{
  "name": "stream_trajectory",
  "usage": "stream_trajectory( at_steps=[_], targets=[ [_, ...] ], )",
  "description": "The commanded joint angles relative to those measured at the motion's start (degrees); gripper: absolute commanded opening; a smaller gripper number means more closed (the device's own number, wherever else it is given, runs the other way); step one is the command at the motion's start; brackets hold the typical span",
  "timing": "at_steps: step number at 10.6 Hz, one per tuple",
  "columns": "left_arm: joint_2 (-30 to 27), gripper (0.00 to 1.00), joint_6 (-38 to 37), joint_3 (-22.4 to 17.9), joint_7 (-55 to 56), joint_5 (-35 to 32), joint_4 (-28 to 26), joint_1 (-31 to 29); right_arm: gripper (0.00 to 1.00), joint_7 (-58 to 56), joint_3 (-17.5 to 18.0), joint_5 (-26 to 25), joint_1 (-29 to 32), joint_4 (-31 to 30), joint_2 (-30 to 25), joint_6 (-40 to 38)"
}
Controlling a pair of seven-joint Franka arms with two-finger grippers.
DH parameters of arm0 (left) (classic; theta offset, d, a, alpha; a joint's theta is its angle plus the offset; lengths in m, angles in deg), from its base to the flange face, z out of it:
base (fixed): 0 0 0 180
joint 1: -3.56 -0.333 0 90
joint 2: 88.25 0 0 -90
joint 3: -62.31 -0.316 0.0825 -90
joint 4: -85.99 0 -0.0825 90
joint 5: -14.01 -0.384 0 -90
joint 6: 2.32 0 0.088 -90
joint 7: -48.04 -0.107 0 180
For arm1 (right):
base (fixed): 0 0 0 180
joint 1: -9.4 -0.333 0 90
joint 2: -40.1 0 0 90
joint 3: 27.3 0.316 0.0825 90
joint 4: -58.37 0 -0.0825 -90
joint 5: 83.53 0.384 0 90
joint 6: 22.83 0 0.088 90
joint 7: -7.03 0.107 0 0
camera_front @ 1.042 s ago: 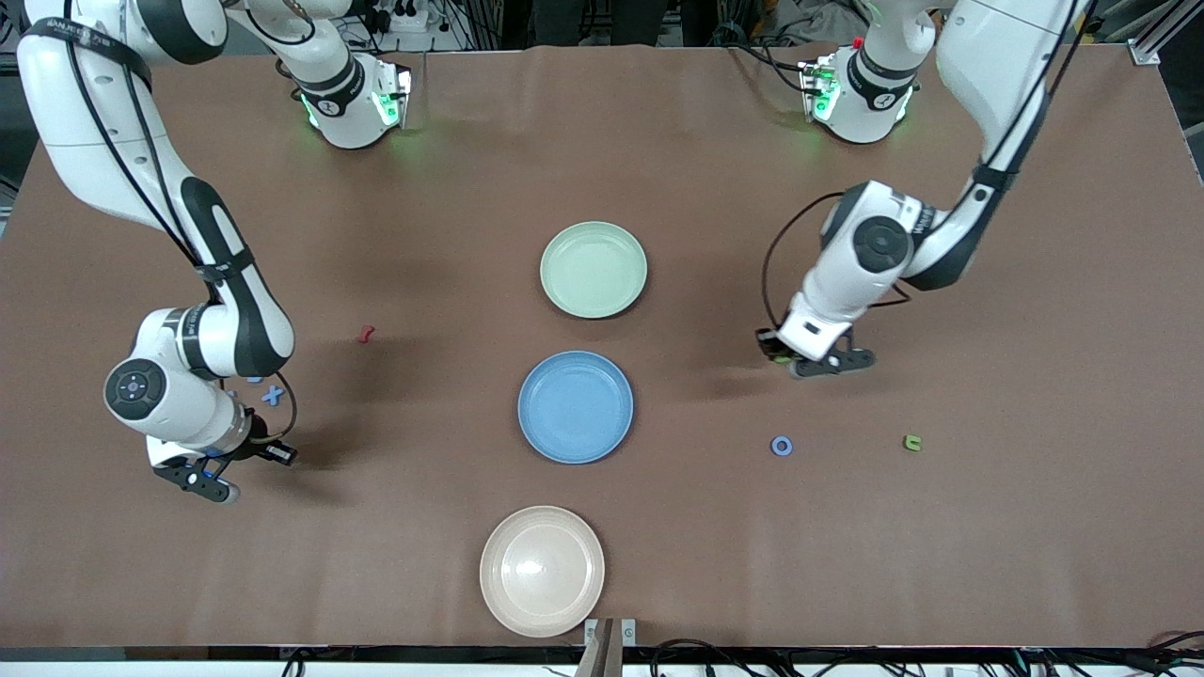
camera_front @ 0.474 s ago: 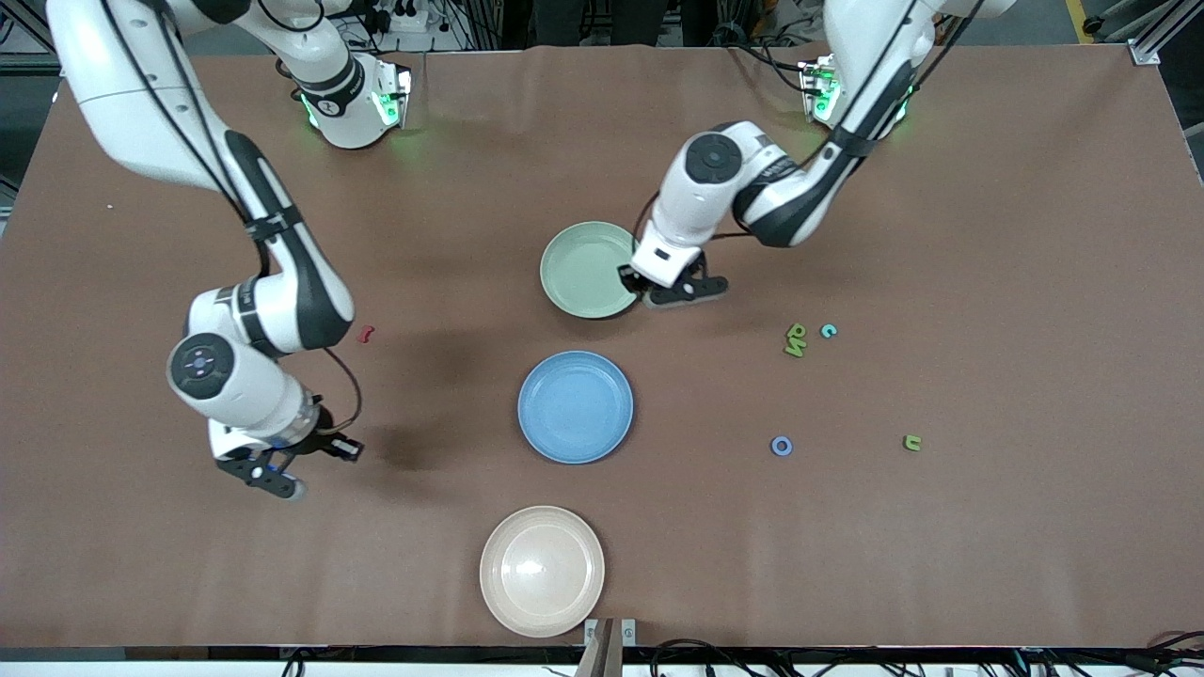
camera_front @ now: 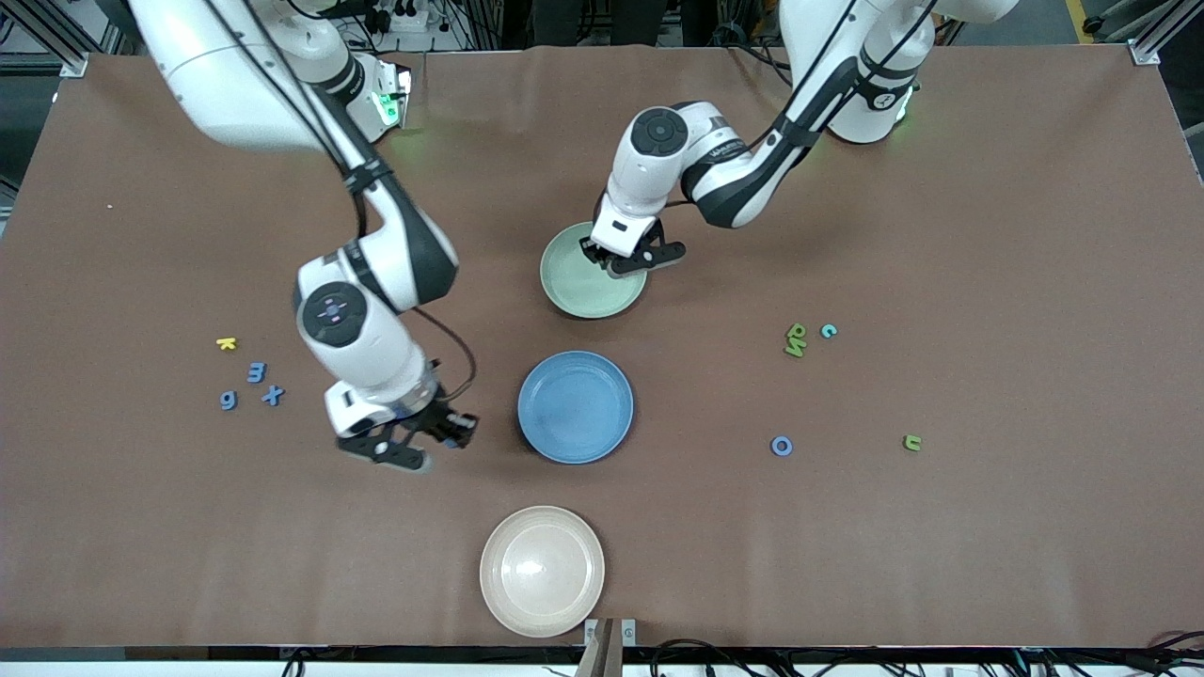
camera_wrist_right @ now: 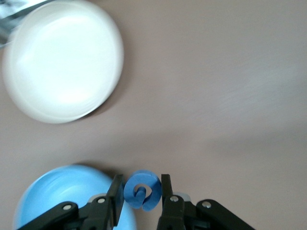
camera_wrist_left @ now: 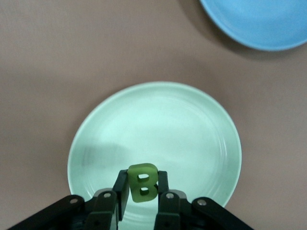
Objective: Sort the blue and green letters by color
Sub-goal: 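Carry green B to the green plate with the left gripper, then release blue G onto the blue plate while the left gripper releases B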
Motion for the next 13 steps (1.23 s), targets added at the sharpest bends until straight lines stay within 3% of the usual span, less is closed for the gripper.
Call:
stream_trajectory(
  at_steps=[1,2,5,6,8,9,11,13],
  targets=[
    [0.83,0.58,-0.44,-0.62,3.38,-1.35,0.95,1.05,0.18,4.25,-0.86,2.14,-7.66,3.15,2.49,-0.49],
    [0.74,1.0,-0.35,-0.88,3.03,-1.53,1.21,0.52,0.18,5.93,-0.86,1.88,-9.87,4.2,3.54,-0.49],
    [0.39,1.0,-0.61,-5.7,-5.01,-1.7,3.14,-0.97,0.24,9.27,-0.86,1.43,-13.13,5.0,5.83,-0.05],
    [0.39,1.0,-0.61,-7.02,-12.54,-1.62,3.14,-3.06,0.41,11.81,-0.86,1.43,-13.49,5.44,6.27,-0.14],
    [0.3,1.0,-0.7,-7.12,-27.05,-1.7,3.14,-9.21,1.0,15.16,-0.86,0.82,-14.02,5.62,6.01,-0.31],
    [0.39,1.0,-1.22,-7.12,-34.25,-1.7,2.97,-12.46,1.0,15.35,-0.86,1.34,-13.76,5.62,5.4,-0.75],
    [1.17,1.0,-1.49,-7.12,-52.87,-1.7,2.53,-18.61,1.0,13.78,-5.14,2.05,-13.58,5.53,3.9,-4.59],
    [3.11,1.0,-1.49,-7.12,-68.09,-1.7,1.66,-23.19,1.0,11.32,-5.16,2.05,-9.56,3.78,2.06,-6.11]
  ],
)
